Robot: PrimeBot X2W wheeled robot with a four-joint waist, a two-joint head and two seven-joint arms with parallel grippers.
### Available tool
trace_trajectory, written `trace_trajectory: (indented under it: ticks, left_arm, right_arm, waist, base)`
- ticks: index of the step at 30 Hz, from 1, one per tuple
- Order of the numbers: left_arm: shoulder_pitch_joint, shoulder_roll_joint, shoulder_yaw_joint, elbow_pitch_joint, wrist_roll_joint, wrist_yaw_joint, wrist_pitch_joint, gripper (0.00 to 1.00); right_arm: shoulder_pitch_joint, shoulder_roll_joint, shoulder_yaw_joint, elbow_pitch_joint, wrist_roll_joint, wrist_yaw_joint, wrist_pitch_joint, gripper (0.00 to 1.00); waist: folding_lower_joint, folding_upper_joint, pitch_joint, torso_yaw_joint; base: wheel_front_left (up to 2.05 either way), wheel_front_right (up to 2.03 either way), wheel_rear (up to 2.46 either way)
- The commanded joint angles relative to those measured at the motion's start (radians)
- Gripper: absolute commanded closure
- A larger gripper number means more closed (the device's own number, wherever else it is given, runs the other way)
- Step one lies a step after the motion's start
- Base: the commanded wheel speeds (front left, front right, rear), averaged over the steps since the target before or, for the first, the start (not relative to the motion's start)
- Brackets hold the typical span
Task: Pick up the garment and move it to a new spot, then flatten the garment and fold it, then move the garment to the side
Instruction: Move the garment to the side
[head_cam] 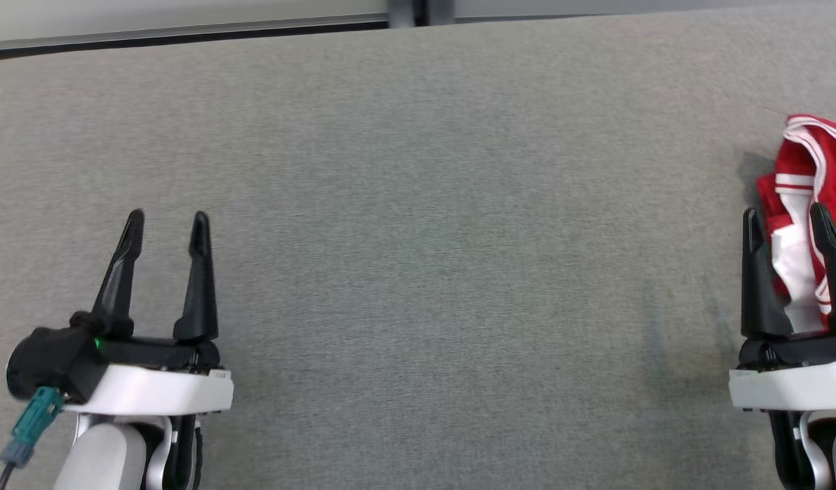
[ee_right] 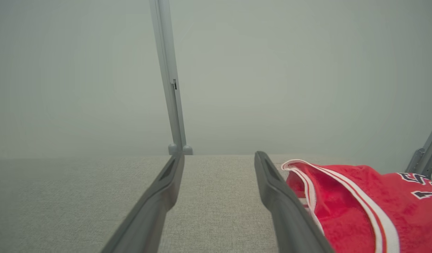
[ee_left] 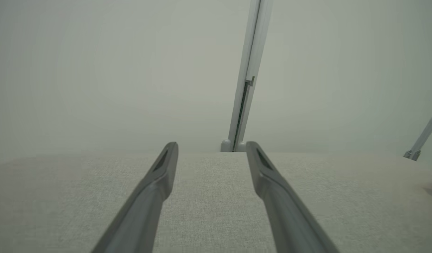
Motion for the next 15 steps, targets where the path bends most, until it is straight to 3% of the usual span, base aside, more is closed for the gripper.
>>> trace_trajectory:
  ticks: [1, 15]
  left_arm:
    - [0.020, -0.001, 0.009, 0.002, -0.008, 0.005, -0.006, 0.00]
    - [0.200, 0.001, 0.022, 0.052, -0.037, 0.002, -0.002, 0.00]
  right_arm:
    - [0.015, -0.003, -0.001, -0.009, -0.003, -0.001, 0.004, 0.00]
    - [0.207, -0.002, 0.019, -0.043, 0.013, -0.001, 0.075, 0.00]
  waist:
    - [0.0000, -0.0001, -0.021, 0.029]
    - [0.0000, -0.0001, -0.253, 0.065]
  base:
    - [0.00, 0.00, 0.00]
    - [0.00, 0.00, 0.00]
